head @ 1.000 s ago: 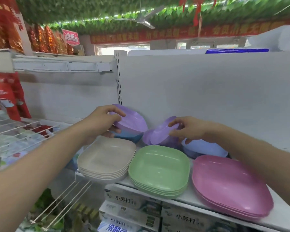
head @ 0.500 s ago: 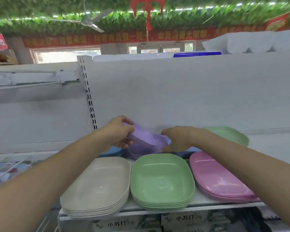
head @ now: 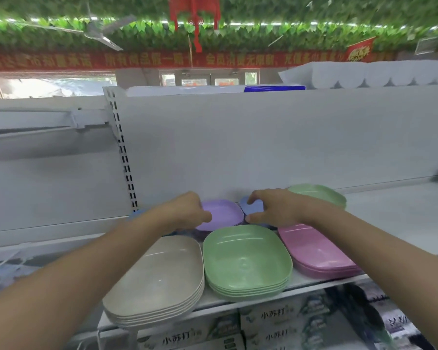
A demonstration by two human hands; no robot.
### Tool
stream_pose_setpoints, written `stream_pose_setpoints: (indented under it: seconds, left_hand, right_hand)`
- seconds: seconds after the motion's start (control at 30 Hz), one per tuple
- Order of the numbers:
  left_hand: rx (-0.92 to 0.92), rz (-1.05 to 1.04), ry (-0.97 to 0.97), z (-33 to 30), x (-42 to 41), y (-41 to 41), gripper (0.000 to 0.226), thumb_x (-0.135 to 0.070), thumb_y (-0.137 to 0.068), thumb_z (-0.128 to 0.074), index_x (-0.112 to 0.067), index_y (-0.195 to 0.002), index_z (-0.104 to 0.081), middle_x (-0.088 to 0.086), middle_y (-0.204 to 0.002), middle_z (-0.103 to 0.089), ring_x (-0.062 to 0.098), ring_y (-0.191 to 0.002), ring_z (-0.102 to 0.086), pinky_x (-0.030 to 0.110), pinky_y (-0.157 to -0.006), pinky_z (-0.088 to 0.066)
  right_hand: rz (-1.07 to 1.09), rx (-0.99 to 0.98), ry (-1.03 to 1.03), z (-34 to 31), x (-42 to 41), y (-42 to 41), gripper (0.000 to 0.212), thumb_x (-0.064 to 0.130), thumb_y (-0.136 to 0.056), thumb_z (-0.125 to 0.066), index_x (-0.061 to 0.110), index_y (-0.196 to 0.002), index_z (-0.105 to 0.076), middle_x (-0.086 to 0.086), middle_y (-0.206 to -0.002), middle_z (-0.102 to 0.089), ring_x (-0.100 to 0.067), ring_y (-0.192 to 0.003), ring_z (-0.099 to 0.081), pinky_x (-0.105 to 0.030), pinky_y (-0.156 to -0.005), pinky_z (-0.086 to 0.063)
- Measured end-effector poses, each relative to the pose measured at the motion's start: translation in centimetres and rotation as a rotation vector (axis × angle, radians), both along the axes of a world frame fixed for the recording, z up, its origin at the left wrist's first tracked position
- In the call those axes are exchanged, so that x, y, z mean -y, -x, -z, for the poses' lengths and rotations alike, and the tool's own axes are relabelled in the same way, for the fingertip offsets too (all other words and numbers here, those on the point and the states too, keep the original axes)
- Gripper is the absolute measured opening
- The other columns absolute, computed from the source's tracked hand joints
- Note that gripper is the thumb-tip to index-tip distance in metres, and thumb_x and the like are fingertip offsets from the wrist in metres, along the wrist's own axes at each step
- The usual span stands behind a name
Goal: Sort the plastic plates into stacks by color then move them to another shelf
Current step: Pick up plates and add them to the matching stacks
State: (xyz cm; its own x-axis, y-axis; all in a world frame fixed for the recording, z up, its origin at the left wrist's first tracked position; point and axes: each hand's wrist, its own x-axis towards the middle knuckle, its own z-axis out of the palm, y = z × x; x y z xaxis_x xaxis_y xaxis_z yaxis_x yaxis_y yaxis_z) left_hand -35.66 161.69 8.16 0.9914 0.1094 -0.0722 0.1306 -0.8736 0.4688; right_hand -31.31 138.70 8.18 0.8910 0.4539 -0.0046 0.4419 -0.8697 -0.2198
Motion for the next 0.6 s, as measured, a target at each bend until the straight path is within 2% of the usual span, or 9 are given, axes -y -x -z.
stream_pose_setpoints:
  seconds: [0.03,0.1,0.17,0.2,0.37,0.5,0.6]
  left_hand:
    - [0.005,0.029,0.026,0.2,0.2,0.0,0.009,-0.026,-0.09,-0.063,-0.018,-0.093,-0.062,0.007,-0.078,-0.054,0.025,-0.063,-0.046,0.029,-0.062,-0.035]
    - [0.055,0.086,0.058,0.6,0.1,0.1,0.017,-0.027,-0.091,-0.064,-0.022,-0.107,-0.066,0.003,-0.099,-0.06,0.022,-0.077,-0.058,0.027,-0.07,-0.043]
    - [0.108,0.128,0.069,0.8,0.1,0.4,0.027,-0.027,-0.092,-0.066,-0.023,-0.118,-0.067,0.0,-0.114,-0.06,0.018,-0.093,-0.06,0.027,-0.078,-0.046]
    - [0.13,0.146,0.079,0.7,0.2,0.6,0.027,-0.027,-0.092,-0.067,-0.024,-0.119,-0.068,0.001,-0.117,-0.06,0.017,-0.093,-0.06,0.027,-0.078,-0.046]
    - [0.203,0.233,0.076,0.0,1.9,0.9,0.022,-0.024,-0.092,-0.066,-0.026,-0.114,-0.07,-0.001,-0.113,-0.062,0.012,-0.084,-0.057,0.021,-0.058,-0.04]
    - [0.229,0.319,0.087,-0.7,5.6,0.7,0.019,-0.02,-0.088,-0.068,-0.027,-0.105,-0.07,-0.005,-0.098,-0.071,0.015,-0.093,-0.068,0.026,-0.075,-0.052]
    - [0.259,0.409,0.05,-1.6,10.4,0.4,0.019,-0.023,-0.087,-0.069,-0.029,-0.105,-0.07,-0.001,-0.101,-0.072,0.015,-0.092,-0.067,0.028,-0.076,-0.052]
  right_hand:
    - [-0.011,0.008,-0.021,0.1,-0.1,0.0,0.058,0.056,-0.094,-0.062,0.027,-0.143,-0.05,0.007,-0.106,-0.056,-0.017,-0.098,-0.055,-0.032,-0.089,-0.045]
    - [-0.037,0.037,-0.076,0.2,-0.4,-0.1,0.05,0.054,-0.094,-0.063,0.028,-0.136,-0.057,0.009,-0.099,-0.062,-0.015,-0.09,-0.061,-0.033,-0.087,-0.05]
    - [-0.054,0.058,-0.115,0.3,-0.6,0.1,0.043,0.05,-0.095,-0.063,0.029,-0.133,-0.061,0.006,-0.101,-0.066,-0.014,-0.088,-0.059,-0.031,-0.082,-0.047]
    - [-0.061,0.062,-0.124,0.4,-0.7,0.3,0.041,0.049,-0.095,-0.063,0.029,-0.131,-0.062,0.005,-0.103,-0.067,-0.014,-0.088,-0.058,-0.03,-0.08,-0.045]
    - [-0.056,0.044,-0.146,0.5,-0.1,2.0,0.037,0.051,-0.095,-0.063,0.031,-0.127,-0.065,0.003,-0.107,-0.069,-0.015,-0.091,-0.061,-0.033,-0.089,-0.051]
    - [-0.042,0.05,-0.184,0.1,3.4,3.7,0.038,0.046,-0.097,-0.064,0.027,-0.129,-0.064,0.004,-0.114,-0.066,-0.012,-0.097,-0.061,-0.026,-0.086,-0.046]
    - [0.007,0.102,-0.185,-0.6,8.3,4.9,0.031,0.044,-0.096,-0.066,0.029,-0.123,-0.067,0.007,-0.112,-0.064,-0.011,-0.098,-0.06,-0.027,-0.09,-0.048]
